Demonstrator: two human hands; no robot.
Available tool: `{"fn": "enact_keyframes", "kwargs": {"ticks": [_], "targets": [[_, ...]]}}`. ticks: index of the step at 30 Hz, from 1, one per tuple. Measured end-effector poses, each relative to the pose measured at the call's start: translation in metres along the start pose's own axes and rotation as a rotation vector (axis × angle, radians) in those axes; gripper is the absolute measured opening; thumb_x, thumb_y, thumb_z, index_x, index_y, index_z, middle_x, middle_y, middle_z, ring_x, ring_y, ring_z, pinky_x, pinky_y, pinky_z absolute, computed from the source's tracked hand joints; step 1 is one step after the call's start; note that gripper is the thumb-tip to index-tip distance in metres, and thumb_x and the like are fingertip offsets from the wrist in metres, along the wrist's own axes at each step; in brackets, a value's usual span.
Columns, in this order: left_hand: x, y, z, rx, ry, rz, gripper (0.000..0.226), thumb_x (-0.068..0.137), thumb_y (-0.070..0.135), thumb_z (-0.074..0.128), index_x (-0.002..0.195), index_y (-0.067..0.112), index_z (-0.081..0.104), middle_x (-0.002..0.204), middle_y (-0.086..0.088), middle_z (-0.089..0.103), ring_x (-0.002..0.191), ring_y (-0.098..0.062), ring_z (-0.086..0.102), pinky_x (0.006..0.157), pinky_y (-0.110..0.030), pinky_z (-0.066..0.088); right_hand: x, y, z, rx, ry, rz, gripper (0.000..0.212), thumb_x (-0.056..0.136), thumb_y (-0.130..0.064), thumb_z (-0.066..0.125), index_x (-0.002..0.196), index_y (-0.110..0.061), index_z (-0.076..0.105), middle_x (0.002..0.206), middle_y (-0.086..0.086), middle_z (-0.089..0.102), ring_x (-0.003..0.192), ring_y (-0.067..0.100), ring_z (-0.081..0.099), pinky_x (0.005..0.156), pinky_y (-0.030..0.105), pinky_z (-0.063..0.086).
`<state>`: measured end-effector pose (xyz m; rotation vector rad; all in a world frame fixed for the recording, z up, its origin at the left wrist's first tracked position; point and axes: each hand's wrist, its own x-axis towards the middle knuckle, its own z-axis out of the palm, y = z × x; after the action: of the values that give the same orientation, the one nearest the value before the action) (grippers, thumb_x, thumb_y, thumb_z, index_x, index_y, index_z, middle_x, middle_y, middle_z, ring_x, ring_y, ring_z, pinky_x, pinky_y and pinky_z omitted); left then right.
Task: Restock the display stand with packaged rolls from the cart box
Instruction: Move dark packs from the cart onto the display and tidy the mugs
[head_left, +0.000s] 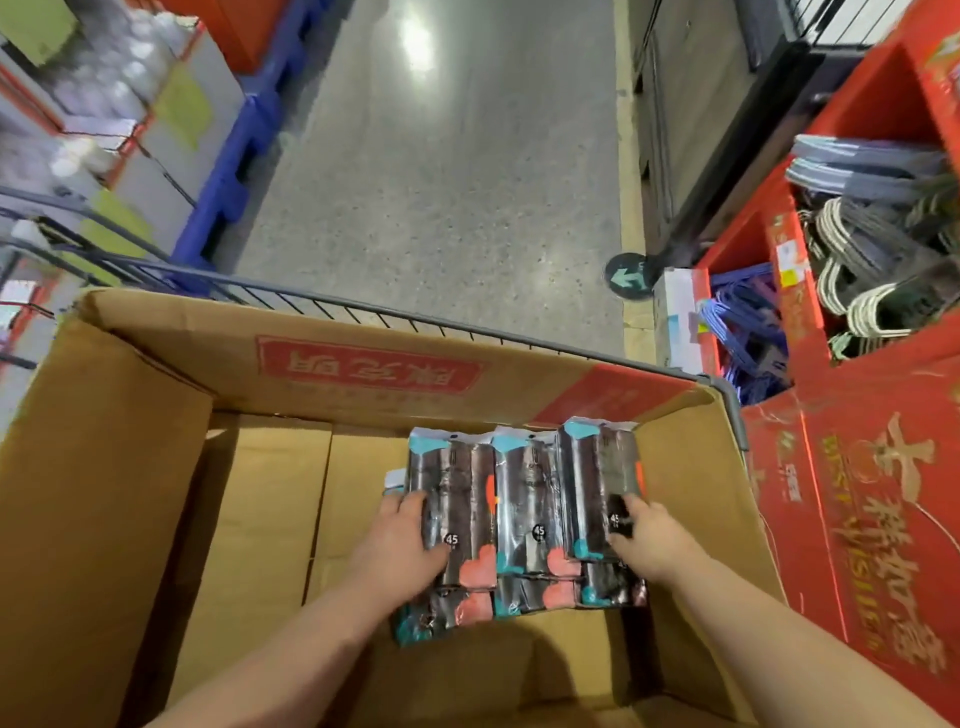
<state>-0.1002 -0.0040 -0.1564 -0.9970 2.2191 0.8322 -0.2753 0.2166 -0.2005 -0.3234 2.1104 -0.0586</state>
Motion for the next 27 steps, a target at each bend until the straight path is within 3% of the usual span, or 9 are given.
{"fn": "enact_keyframes", "kwargs": {"ticks": [2,6,10,12,14,16,20,24,27], "targets": [[0.006,-0.002,0.002,-0.11,0.032,-0.032,0.072,0.085,0.029,0.064,0.146,0.02,0.026,0.134,-0.001,0.04,0.123,-0.021,0.047,0.099,-0.035,0.043,0.006,-0.002,0.006,0.081,0.015,0.007,0.07,0.097,-0.036,0.046,0.152,-0.012,0.01,0.156,0.018,0.016,0.14,0.03,0.032,0.112,0.034,0.032],[0.019,-0.006,0.008,-0.318,0.099,-0.162,0.062,0.078,0.035,0.07,0.13,0.017,0.042,0.121,-0.004,0.053,0.109,-0.023,0.057,0.094,-0.043,0.05,0.009,-0.007,0.013,0.21,0.118,0.016,0.069,0.095,-0.038,0.052,0.15,-0.01,0.023,0.159,0.016,-0.006,0.145,0.029,0.02,0.112,0.03,0.026],[0.03,-0.007,0.012,-0.383,0.082,-0.226,0.048,0.077,0.041,0.074,0.111,0.018,0.049,0.108,-0.004,0.063,0.091,-0.02,0.065,0.08,-0.042,0.058,0.003,-0.005,0.02,0.349,0.112,0.0,0.067,0.088,-0.029,0.065,0.145,-0.009,0.036,0.154,0.018,0.022,0.135,0.029,0.039,0.104,0.028,0.035],[0.032,-0.005,0.01,-0.405,0.084,-0.235,0.047,0.077,0.036,0.076,0.11,0.016,0.049,0.105,-0.004,0.064,0.087,-0.019,0.066,0.077,-0.039,0.058,0.001,-0.004,0.025,0.438,0.138,0.0,0.053,0.082,-0.025,0.071,0.13,-0.013,0.051,0.137,0.019,0.044,0.11,0.027,0.055,0.085,0.024,0.045],[0.033,-0.005,0.009,-0.453,0.088,-0.251,0.056,0.075,0.033,0.078,0.118,0.018,0.046,0.111,-0.005,0.063,0.09,-0.02,0.067,0.079,-0.04,0.058,-0.002,-0.006,0.031,0.488,0.134,0.027,0.032,0.08,-0.025,0.073,0.106,-0.02,0.055,0.123,0.018,0.05,0.088,0.022,0.055,0.071,0.02,0.043],[0.033,-0.008,0.012,-0.479,0.094,-0.255,0.066,0.072,0.031,0.079,0.126,0.022,0.041,0.115,-0.005,0.061,0.096,-0.023,0.066,0.082,-0.045,0.058,-0.001,-0.008,0.038,0.54,0.131,0.06,0.037,0.079,-0.022,0.075,0.104,-0.018,0.047,0.123,0.017,0.049,0.095,0.023,0.051,0.077,0.024,0.039],[0.032,-0.018,0.022,-0.502,0.096,-0.262,0.082,0.069,0.033,0.079,0.136,0.035,0.031,0.12,-0.005,0.061,0.101,-0.025,0.065,0.083,-0.049,0.057,-0.002,-0.017,0.04,0.865,0.146,0.208,0.087,0.076,-0.009,0.077,0.143,-0.005,0.022,0.124,0.002,0.044,0.123,0.032,0.048,0.098,0.034,0.04],[0.023,-0.007,0.014,-0.529,0.101,-0.254,0.078,0.077,0.021,0.078,0.139,0.028,0.032,0.121,-0.007,0.059,0.098,-0.024,0.063,0.081,-0.042,0.057,-0.002,-0.019,0.048,1.061,0.022,0.27,0.062,0.069,-0.008,0.083,0.122,-0.003,0.053,0.109,0.013,0.067,0.096,0.031,0.066,0.09,0.045,0.053],[0.016,0.0,0.01,-0.56,0.075,-0.243,0.073,0.08,0.016,0.074,0.138,0.023,0.03,0.108,-0.005,0.062,0.088,-0.024,0.066,0.077,-0.039,0.057,-0.013,-0.022,0.047,1.228,0.012,0.265,0.042,0.073,-0.001,0.078,0.105,-0.009,0.051,0.1,0.016,0.068,0.087,0.035,0.068,0.079,0.052,0.056]]}}
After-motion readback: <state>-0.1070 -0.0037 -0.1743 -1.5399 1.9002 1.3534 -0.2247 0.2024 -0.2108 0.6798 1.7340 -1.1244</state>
